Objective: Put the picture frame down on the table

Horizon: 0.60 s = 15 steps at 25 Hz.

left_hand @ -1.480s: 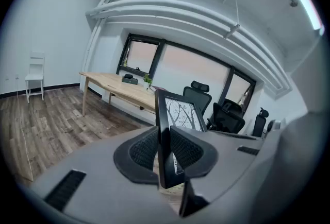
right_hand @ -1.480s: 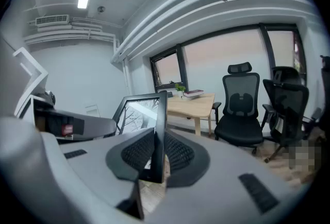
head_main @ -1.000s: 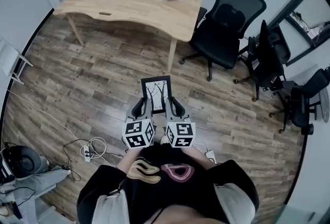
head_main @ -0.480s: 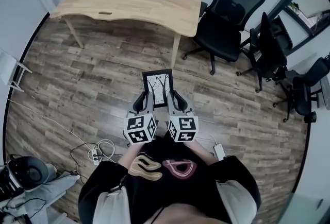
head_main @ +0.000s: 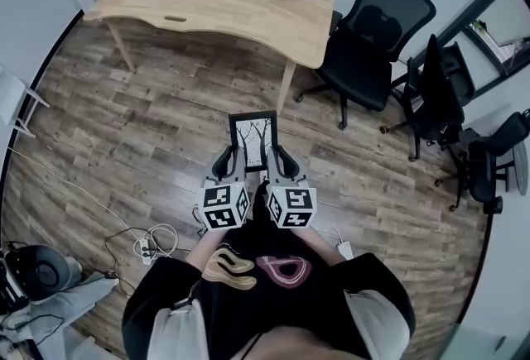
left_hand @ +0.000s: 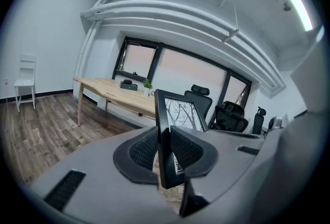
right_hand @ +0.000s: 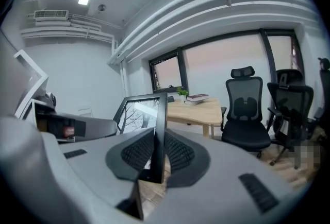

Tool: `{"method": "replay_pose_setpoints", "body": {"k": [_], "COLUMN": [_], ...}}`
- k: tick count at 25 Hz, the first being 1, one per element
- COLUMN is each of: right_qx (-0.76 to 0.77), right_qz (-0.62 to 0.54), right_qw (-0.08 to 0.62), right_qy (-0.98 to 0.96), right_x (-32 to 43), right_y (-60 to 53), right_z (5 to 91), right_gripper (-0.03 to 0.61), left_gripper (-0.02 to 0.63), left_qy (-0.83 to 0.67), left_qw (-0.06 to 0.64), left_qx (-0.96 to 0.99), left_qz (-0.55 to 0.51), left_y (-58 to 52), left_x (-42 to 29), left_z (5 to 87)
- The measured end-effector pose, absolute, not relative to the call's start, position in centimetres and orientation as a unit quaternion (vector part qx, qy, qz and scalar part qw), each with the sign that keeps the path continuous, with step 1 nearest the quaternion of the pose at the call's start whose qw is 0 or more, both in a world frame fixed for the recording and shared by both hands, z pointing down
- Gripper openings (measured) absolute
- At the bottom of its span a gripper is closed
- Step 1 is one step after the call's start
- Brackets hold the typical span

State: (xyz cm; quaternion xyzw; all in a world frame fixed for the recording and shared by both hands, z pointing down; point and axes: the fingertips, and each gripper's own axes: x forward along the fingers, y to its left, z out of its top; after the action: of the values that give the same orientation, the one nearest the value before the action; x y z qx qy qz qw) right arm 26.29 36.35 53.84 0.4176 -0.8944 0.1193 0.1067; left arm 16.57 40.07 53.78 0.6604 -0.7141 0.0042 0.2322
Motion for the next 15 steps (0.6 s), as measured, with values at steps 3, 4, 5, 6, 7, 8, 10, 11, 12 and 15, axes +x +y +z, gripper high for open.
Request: {"method": "replay_pose_setpoints", "body": {"k": [3,4,5,6,7,8,10,11,12,15], "right_qx": [0.406,0.403,0.399,0.396,0.391,0.386,0.376,0.373,0.373,0.374], "right_qz": [0.12,0.12,0.119,0.118,0.116,0.114,0.111,0.114,0.118,0.113], "right_qw": [0.107,0.106,0.107,0.108,0.11,0.113,0.117,0.118,0.117,0.113], "right_qy": [-0.9,-0.901,-0.903,-0.904,-0.906,-0.908,-0.912,-0.913,-0.913,-0.914], "right_x": [25.3,25.0,24.7,24.3,23.9,23.4,22.6,22.6,22.7,22.7], "right_y": [33.8,32.7,31.5,30.3,29.2,28.2,26.0,24.9,23.7,19.8], "right_z": [54.1,54.1,54.1,54.1,54.1,54.2,54.1,54.0,54.0,53.6], "right_gripper": [0.074,0.074,0.074,0.072,0.073,0.072,0.073,0.073,0.072,0.072], "left_gripper": [0.083,0.083,0.084,0.084,0.084,0.084,0.084,0.084,0.084,0.083], "left_qy": [-0.722,-0.725,-0.727,-0.729,-0.731,-0.733,-0.74,-0.741,-0.742,-0.745], "left_qw": [0.233,0.233,0.233,0.233,0.236,0.239,0.249,0.251,0.252,0.245], "left_qx": [0.651,0.649,0.646,0.644,0.641,0.636,0.626,0.622,0.621,0.62], "left_qz": [0.003,0.003,0.003,0.003,0.003,0.002,0.0,0.0,0.0,0.003], "left_y": [37.8,36.8,35.8,34.6,33.6,32.6,30.6,29.5,28.3,24.5], "left_x": [15.7,15.5,15.2,14.9,14.5,14.1,13.3,13.3,13.4,13.4], "left_z": [54.0,54.0,54.0,54.0,54.1,54.2,54.3,54.2,54.1,53.5]}}
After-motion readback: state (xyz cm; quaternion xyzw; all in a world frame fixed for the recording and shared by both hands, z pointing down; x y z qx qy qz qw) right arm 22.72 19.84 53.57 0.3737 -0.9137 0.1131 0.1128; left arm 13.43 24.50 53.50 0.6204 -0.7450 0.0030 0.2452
